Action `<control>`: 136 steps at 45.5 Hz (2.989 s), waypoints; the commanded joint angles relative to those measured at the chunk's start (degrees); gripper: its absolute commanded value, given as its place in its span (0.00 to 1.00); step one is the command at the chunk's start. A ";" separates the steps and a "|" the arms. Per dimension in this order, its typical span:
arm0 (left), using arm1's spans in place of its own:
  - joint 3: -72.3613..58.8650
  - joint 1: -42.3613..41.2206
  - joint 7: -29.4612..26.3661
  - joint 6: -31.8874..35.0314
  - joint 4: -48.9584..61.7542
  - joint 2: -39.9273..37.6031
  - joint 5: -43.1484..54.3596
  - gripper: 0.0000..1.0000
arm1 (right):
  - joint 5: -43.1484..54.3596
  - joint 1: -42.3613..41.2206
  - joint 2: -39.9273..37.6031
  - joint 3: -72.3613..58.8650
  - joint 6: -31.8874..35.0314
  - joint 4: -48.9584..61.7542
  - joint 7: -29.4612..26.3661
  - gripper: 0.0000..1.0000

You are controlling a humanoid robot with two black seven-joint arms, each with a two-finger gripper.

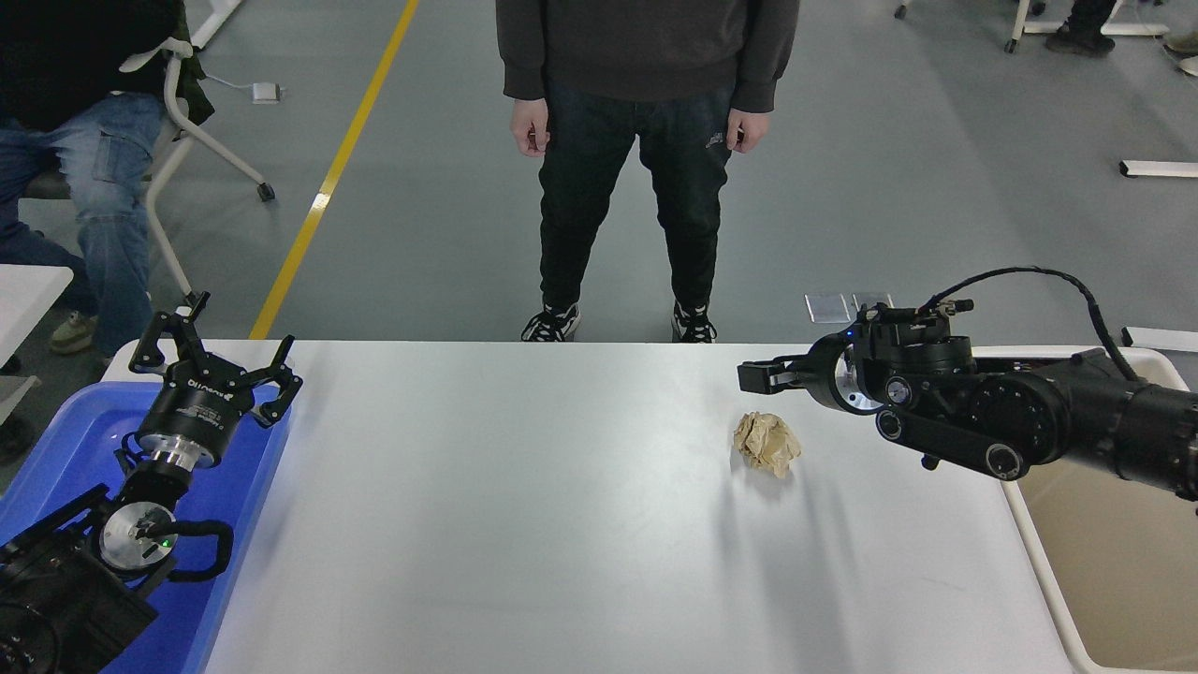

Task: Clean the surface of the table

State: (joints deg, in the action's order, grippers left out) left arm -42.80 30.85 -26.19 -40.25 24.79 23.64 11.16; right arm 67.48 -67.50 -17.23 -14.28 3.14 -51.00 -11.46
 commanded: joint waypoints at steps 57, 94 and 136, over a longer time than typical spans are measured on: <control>0.00 0.00 0.00 0.00 0.00 0.00 0.01 1.00 | 0.11 10.72 13.01 -1.01 -6.56 17.78 2.32 1.00; 0.00 0.00 0.00 0.00 0.00 0.00 0.01 1.00 | -0.15 13.09 17.23 -4.00 -8.41 28.59 6.72 1.00; 0.00 0.00 0.00 0.00 0.00 0.08 0.01 1.00 | -2.35 15.29 17.23 -4.97 -9.11 30.26 9.27 0.05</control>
State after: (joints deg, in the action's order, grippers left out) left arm -42.80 30.85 -26.19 -40.25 24.79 23.65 11.16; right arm 66.82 -52.85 -0.01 -19.32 -5.94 -21.53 -2.77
